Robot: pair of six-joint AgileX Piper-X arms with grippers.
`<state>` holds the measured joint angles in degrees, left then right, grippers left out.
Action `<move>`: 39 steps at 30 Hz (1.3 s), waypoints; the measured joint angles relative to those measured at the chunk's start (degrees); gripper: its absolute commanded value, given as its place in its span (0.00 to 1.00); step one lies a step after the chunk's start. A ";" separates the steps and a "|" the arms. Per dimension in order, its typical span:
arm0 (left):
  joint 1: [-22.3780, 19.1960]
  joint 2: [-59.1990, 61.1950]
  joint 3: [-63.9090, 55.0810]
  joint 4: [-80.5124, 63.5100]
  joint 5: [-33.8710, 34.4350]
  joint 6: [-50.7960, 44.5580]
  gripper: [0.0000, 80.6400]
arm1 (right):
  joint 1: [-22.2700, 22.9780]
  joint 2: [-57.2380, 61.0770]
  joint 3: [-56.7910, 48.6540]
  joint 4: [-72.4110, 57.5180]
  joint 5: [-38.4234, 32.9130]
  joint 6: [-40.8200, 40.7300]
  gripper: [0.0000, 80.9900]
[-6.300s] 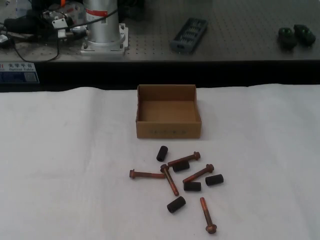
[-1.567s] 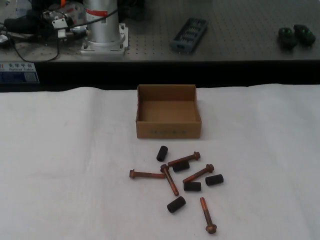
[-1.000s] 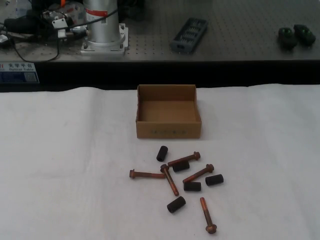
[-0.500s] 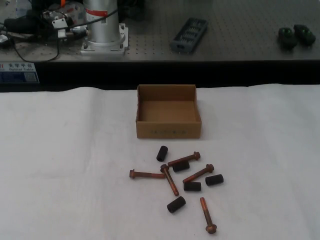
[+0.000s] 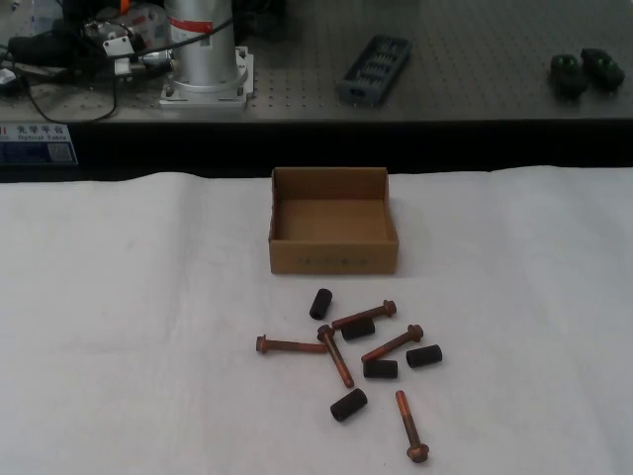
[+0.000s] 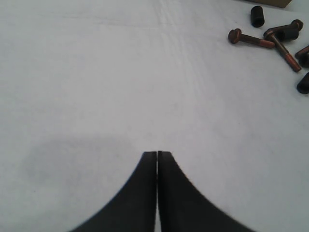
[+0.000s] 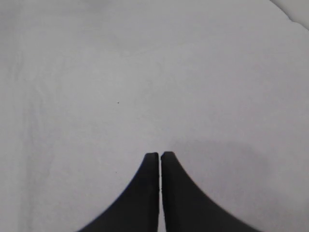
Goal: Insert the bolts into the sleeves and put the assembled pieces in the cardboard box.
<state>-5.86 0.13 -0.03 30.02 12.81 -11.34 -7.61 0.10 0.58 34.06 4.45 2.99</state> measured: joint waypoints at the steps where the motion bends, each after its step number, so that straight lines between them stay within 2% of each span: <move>1: 0.00 0.00 0.00 0.00 0.00 0.00 0.01 | 0.00 0.00 0.00 -0.32 0.00 0.00 0.03; 7: 0.00 0.00 0.15 -1.15 5.39 -6.81 0.01 | 0.00 0.00 0.00 -1.84 -0.37 2.11 0.03; 11: 0.00 0.00 0.64 -3.97 12.23 -19.11 0.01 | 0.00 0.00 0.00 -3.39 -1.94 8.74 0.03; 19: 0.00 0.00 0.64 -4.50 13.58 -29.45 0.01 | 0.00 0.00 0.00 -4.80 -3.34 21.57 0.03; 22: 0.00 0.00 0.64 -4.50 13.55 -35.35 0.01 | 0.00 0.00 0.00 -4.80 -3.39 29.79 0.03; 25: 0.00 0.00 0.64 -4.50 13.90 -37.59 0.01 | 0.00 0.00 0.00 -4.80 -3.51 33.81 0.03; 31: 0.00 0.00 0.64 -4.50 14.36 -38.77 0.01 | 0.00 0.00 0.00 -4.80 -4.45 35.75 0.03; 37: 0.00 0.00 0.64 -4.50 14.36 -41.65 0.01 | 0.00 0.00 0.00 -4.80 -11.79 37.59 0.01; 39: 0.00 0.00 0.64 -4.50 14.36 -42.03 0.01 | 0.00 0.00 0.00 -4.80 -14.69 37.89 0.07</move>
<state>-5.86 0.13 0.62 25.52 27.17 -53.37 -7.61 0.10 0.58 29.25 -10.24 40.88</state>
